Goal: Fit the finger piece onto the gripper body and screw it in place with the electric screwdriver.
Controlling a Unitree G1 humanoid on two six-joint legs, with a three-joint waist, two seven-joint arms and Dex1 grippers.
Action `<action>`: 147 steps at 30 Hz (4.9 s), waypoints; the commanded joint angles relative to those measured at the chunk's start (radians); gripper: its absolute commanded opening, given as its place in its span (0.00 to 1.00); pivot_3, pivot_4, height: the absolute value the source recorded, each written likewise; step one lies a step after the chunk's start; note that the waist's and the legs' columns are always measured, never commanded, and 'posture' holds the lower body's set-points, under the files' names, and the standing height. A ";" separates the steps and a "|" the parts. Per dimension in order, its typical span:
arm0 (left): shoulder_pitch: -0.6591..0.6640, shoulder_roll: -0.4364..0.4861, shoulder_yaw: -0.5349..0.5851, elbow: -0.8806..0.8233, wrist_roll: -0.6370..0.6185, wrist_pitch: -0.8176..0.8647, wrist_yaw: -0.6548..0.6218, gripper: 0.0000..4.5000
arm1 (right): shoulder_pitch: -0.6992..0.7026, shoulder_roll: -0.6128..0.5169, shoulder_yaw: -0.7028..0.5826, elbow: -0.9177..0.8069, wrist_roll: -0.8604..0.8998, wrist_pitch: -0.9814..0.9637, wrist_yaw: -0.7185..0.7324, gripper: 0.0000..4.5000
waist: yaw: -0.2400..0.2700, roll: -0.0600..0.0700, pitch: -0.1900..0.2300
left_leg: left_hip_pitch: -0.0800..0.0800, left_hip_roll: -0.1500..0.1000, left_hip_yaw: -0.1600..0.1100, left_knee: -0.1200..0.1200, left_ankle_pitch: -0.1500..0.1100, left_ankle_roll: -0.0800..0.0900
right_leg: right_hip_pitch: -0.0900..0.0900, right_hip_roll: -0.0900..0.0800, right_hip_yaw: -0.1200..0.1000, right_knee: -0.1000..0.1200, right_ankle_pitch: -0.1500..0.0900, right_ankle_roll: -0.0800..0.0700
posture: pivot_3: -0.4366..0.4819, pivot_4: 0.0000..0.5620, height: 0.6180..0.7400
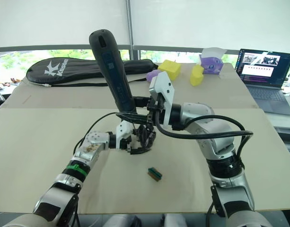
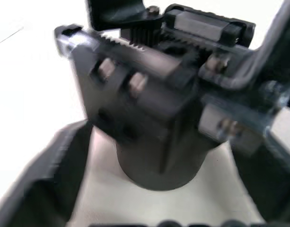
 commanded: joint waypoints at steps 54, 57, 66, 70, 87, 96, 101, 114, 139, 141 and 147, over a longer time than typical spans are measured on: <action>0.004 0.001 0.001 -0.039 -0.010 -0.007 -0.012 0.51 | 0.060 0.042 -0.096 -0.125 0.086 0.012 -0.135 0.43 | -0.001 0.000 0.000 | 0.000 0.000 0.000 0.000 0.000 0.000 | 0.000 0.000 0.000 0.000 0.000 0.000 | 0.48 0.27 1.00; 0.004 0.002 0.002 -0.038 -0.010 -0.008 -0.012 0.51 | 0.074 0.044 -0.101 -0.137 0.101 0.018 -0.151 0.43 | -0.001 0.000 0.000 | 0.000 0.000 0.000 0.000 0.000 0.000 | 0.000 0.000 0.000 0.000 0.000 0.000 | 0.48 0.27 1.00; -0.002 0.003 0.002 -0.034 -0.009 -0.007 -0.015 0.51 | 0.068 0.035 -0.072 -0.123 0.081 -0.004 -0.143 0.43 | -0.001 0.000 0.000 | 0.000 0.000 0.000 0.000 0.000 0.000 | 0.000 0.000 0.000 0.000 0.000 0.000 | 0.48 0.27 1.00; -0.003 0.001 0.002 -0.034 -0.009 -0.006 -0.014 0.51 | 0.054 0.024 -0.062 -0.107 0.067 -0.010 -0.121 0.43 | -0.001 0.000 0.000 | 0.000 0.000 0.000 0.000 0.000 0.000 | 0.000 0.000 0.000 0.000 0.000 0.000 | 0.48 0.27 1.00; -0.004 0.003 0.003 -0.039 -0.009 -0.004 -0.011 0.51 | 0.021 0.026 -0.050 -0.069 0.032 -0.024 -0.069 0.43 | -0.001 0.000 0.000 | 0.000 0.000 0.000 0.000 0.000 0.000 | 0.000 0.000 0.000 0.000 0.000 0.000 | 0.48 0.27 1.00; -0.003 0.004 0.004 -0.041 -0.009 -0.002 -0.010 0.51 | 0.020 0.023 -0.044 -0.065 0.030 -0.026 -0.060 0.43 | -0.001 0.000 0.000 | 0.000 0.000 0.000 0.000 0.000 0.000 | 0.000 0.000 0.000 0.000 0.000 0.000 | 0.48 0.27 1.00; -0.003 0.004 0.005 -0.042 -0.011 -0.001 -0.010 0.51 | 0.015 0.022 -0.036 -0.055 0.016 -0.039 -0.054 0.43 | -0.001 0.000 0.000 | 0.000 0.000 0.000 0.000 0.000 0.000 | 0.000 0.000 0.000 0.000 0.000 0.000 | 0.48 0.27 1.00; -0.007 0.000 0.006 -0.035 -0.010 -0.005 -0.006 0.51 | 0.007 0.059 -0.098 -0.076 0.121 0.050 -0.124 0.43 | -0.001 0.000 0.000 | 0.000 0.000 0.000 0.000 0.000 0.000 | 0.000 0.000 0.000 0.000 0.000 0.000 | 0.48 0.27 1.00; -0.008 0.004 0.003 -0.033 -0.008 -0.008 -0.014 0.51 | 0.040 0.022 -0.062 -0.087 0.059 -0.010 -0.100 0.43 | -0.001 0.000 0.000 | 0.000 0.000 0.000 0.000 0.000 0.000 | 0.000 0.000 0.000 0.000 0.000 0.000 | 0.48 0.27 1.00; -0.006 0.003 0.003 -0.036 -0.008 -0.008 -0.013 0.51 | 0.036 0.017 -0.055 -0.083 0.045 -0.022 -0.085 0.43 | -0.001 0.000 0.000 | 0.000 0.000 0.000 0.000 0.000 0.000 | 0.000 0.000 0.000 0.000 0.000 0.000 | 0.48 0.27 1.00; -0.004 0.002 0.003 -0.035 -0.007 -0.010 -0.011 0.51 | 0.022 0.015 -0.052 -0.074 0.032 -0.025 -0.061 0.43 | -0.001 0.000 0.000 | 0.000 0.000 0.000 0.000 0.000 0.000 | 0.000 0.000 0.000 0.000 0.000 0.000 | 0.48 0.27 1.00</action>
